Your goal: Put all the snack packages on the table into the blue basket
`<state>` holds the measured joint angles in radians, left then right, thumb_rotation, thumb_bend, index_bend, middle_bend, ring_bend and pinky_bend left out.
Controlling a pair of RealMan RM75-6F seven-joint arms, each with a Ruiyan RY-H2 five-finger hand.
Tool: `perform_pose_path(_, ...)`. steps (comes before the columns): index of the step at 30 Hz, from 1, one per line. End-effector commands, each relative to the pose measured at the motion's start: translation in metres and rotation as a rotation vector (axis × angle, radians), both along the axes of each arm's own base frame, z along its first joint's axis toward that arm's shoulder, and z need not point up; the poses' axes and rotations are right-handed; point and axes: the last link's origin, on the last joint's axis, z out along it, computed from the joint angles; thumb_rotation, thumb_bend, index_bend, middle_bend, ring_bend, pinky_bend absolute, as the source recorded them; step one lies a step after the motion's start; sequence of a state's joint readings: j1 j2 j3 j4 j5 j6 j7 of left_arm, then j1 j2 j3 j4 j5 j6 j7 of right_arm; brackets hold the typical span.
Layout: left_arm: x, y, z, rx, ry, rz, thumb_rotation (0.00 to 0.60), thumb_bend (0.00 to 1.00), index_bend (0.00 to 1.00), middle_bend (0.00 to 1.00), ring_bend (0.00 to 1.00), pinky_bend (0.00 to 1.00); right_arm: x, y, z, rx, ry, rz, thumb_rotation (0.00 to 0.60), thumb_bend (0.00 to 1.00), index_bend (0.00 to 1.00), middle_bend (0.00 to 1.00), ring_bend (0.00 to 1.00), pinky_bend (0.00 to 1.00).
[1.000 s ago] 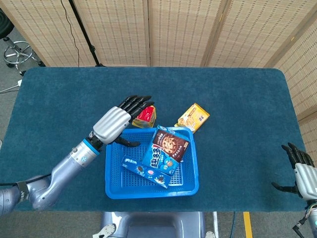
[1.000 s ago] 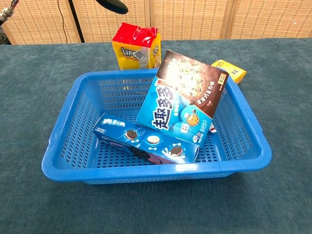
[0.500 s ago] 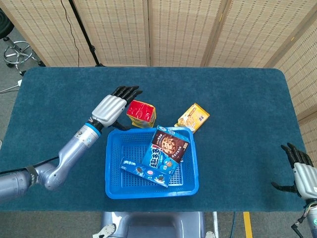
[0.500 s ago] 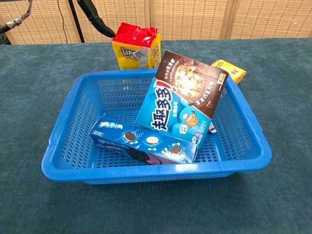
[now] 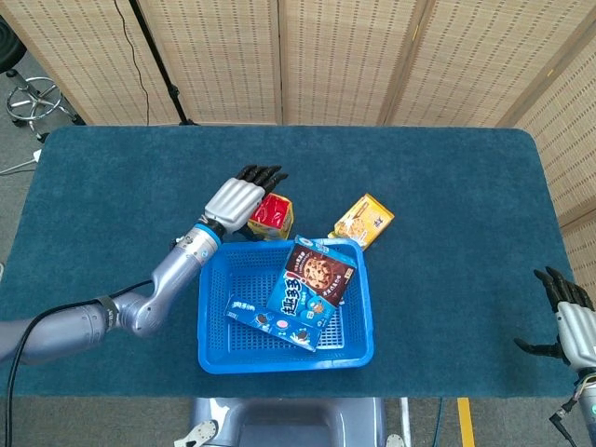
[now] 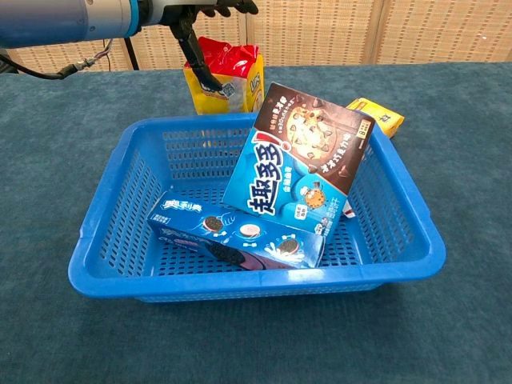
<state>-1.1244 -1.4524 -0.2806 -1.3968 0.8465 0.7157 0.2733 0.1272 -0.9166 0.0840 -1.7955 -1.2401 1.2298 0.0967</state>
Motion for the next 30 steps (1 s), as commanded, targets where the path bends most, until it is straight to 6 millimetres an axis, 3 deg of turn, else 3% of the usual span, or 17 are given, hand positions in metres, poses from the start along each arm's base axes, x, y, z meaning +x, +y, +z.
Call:
perform_pose_path(1,0.004,0.003,-0.013,-0.018,0.029,0.007,0.6,0.04,0.0,0.0,0.0,0.0,-0.001,-0.001,0.001,-0.003,-0.003,-0.001,0.6,0.0,0.0,0.0,0.0,0.05)
perform_pose_path(3,0.006,0.005,-0.019,-0.02,0.044,0.009,0.6,0.11,0.0,0.0,0.0,0.01,-0.001,-0.001,0.002,-0.006,-0.003,-0.002,0.6,0.0,0.0,0.0,0.0,0.05)
perform_pose_path(5,0.008,0.006,-0.024,-0.022,0.043,0.018,0.6,0.19,0.04,0.0,0.0,0.08,-0.001,-0.001,0.002,-0.008,-0.005,-0.002,0.6,0.0,0.0,0.0,0.0,0.05)
perform_pose_path(7,0.011,0.008,-0.029,-0.006,0.042,0.026,0.6,0.29,0.22,0.1,0.09,0.23,-0.002,-0.001,0.004,-0.013,-0.008,-0.003,0.6,0.0,0.0,0.0,0.0,0.05)
perform_pose_path(10,0.014,0.01,-0.033,0.003,0.039,0.036,0.6,0.41,0.45,0.34,0.3,0.37,-0.002,-0.001,0.005,-0.021,-0.011,-0.003,0.6,0.0,0.0,0.0,0.0,0.05)
perform_pose_path(12,0.015,0.012,-0.033,0.027,0.03,0.042,0.6,0.45,0.56,0.45,0.39,0.43,-0.002,0.0,0.007,-0.026,-0.012,-0.002,0.6,0.0,0.0,0.0,0.0,0.05)
perform_pose_path(17,0.016,0.012,-0.026,0.071,0.007,0.043,0.6,0.47,0.66,0.53,0.47,0.49,-0.002,0.001,0.007,-0.022,-0.013,-0.002,0.6,0.0,0.0,0.0,0.0,0.05)
perform_pose_path(22,0.019,0.005,-0.002,0.101,-0.058,0.023,0.6,0.47,0.67,0.54,0.47,0.49,-0.001,0.001,0.006,-0.021,-0.014,0.001,0.6,0.0,0.0,0.0,0.0,0.05)
perform_pose_path(25,0.025,-0.016,0.046,0.16,-0.137,-0.072,0.6,0.47,0.67,0.54,0.47,0.5,0.001,0.002,0.006,-0.019,-0.015,0.008,0.6,0.0,0.0,0.0,0.0,0.05)
perform_pose_path(30,0.019,-0.046,0.088,0.159,-0.174,-0.14,0.6,0.47,0.67,0.54,0.48,0.5,0.002,0.002,0.006,-0.024,-0.015,0.012,0.6,0.0,0.0,0.0,0.0,0.05)
